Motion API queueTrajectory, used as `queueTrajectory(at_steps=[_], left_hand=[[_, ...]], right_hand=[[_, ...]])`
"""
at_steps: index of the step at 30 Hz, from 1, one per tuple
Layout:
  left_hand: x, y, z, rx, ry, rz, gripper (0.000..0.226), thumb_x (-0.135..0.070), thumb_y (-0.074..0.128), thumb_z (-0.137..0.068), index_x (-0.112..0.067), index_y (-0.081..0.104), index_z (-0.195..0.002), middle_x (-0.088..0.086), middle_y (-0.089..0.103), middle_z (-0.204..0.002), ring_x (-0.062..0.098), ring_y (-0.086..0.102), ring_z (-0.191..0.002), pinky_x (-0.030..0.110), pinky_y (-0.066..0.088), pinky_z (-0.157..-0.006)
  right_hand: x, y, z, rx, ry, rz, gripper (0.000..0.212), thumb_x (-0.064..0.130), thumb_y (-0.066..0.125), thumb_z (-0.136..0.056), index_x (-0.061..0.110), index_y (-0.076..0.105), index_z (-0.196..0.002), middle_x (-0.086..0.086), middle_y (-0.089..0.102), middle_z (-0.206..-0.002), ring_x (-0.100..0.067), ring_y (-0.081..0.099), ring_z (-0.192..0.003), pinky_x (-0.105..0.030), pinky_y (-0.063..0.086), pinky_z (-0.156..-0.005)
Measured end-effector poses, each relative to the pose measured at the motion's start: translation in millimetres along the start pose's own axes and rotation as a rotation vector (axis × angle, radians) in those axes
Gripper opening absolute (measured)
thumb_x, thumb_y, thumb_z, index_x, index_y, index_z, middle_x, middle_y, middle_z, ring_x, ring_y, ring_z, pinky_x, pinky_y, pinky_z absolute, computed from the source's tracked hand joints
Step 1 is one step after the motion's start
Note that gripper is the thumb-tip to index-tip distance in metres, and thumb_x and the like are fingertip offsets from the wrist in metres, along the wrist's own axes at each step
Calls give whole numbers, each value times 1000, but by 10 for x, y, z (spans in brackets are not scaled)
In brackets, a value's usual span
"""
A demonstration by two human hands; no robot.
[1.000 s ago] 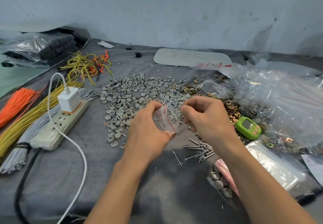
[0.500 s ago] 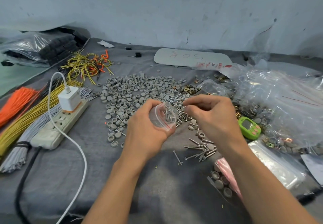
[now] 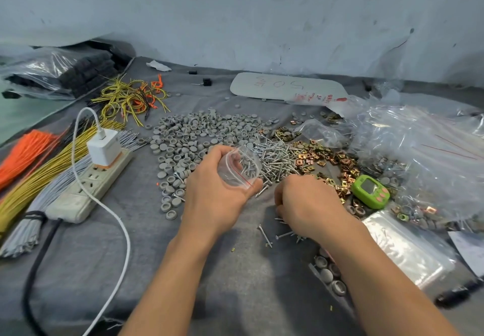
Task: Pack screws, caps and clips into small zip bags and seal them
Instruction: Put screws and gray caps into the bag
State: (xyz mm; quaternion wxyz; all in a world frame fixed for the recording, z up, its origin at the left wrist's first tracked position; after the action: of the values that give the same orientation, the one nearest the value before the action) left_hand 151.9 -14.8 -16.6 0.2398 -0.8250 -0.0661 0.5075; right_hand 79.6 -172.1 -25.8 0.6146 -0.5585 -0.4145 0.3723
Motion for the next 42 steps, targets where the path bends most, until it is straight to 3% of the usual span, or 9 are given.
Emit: queueTrajectory(at_steps=[4,9,13,17,23,28,32,37,42], left_hand=[[-9,27,20,13,-4,-34,50,-41,94,-63,-39,58,-98,-20,70,-91,-1,65,-84,20,49,-74],[-47,97,48,45,16,-128,55,-53,89,-60,-42,54,-101,-17,65,-97,6,61,-91,28,47,-76],[-64,141,52,75,3,-160,63,-66,84,-54,-42,54,-104,-16,64,-98,9,60,-91,34,50,-76],[-47,138,53,76,-17,-116,59,-63,80,-52,-42,54,-101,-15,67,-94,8,62,-88,32,49,-72],[-35,76,38,26,-30,-43,56,-60,88,-58,-41,56,-99,-17,69,-96,3,64,-88,30,51,-76],[-3,17,19,-17,-37,-40,54,-54,93,-61,-39,58,-99,-20,70,-97,2,65,-87,28,51,-79],[-10,-10,11,-24,-32,-31,52,-53,93,-62,-38,57,-96,-20,69,-93,-4,63,-82,20,47,-73],[-24,-1,13,-14,-23,-57,51,-52,92,-64,-37,57,-97,-20,69,-96,-5,62,-86,10,40,-72],[-32,1,23,-10,-26,-57,51,-50,92,-65,-36,58,-100,-18,69,-98,2,65,-90,20,45,-75]], right_hand=[[-64,-66,-2,-104,39,-194,15,22,64,-94,30,66,-80,8,69,-79,-18,66,-76,-33,52,-67],[-121,-341,56,-519,-6,-1144,24,13,76,-91,27,74,-72,11,70,-69,0,61,-63,-15,49,-59],[80,-336,95,-486,-85,-1493,27,2,76,-87,23,76,-71,8,68,-72,-6,59,-69,-25,55,-72],[209,-246,85,-414,6,-1413,22,7,82,-81,24,76,-67,19,63,-110,1,58,-114,-49,45,-109],[108,-221,66,-318,81,-1287,22,13,84,-81,32,80,-70,17,52,-145,3,43,-132,-46,37,-117],[-323,-379,67,-432,127,-993,38,2,82,-76,39,78,-72,18,67,-124,-1,66,-108,-31,55,-97],[-333,-288,28,-138,54,-631,38,2,75,-80,37,76,-62,22,69,-65,3,62,-54,-8,40,-44],[-20,-143,100,96,-56,-168,20,16,71,-82,35,72,-75,14,73,-81,-12,70,-80,-30,60,-76],[175,-135,179,72,-108,26,8,19,62,-87,24,67,-90,4,57,-73,-18,51,-66,-34,41,-78]])
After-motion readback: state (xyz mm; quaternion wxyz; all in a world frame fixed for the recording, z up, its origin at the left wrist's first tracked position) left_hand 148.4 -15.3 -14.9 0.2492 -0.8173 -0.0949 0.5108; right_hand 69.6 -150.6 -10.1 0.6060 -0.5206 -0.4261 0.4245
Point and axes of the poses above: each hand's wrist, its own z-axis away from the middle knuckle, its own y-axis out of the palm, x = y × z, the point moved 5 cm from there along -z, towards the middle knuckle
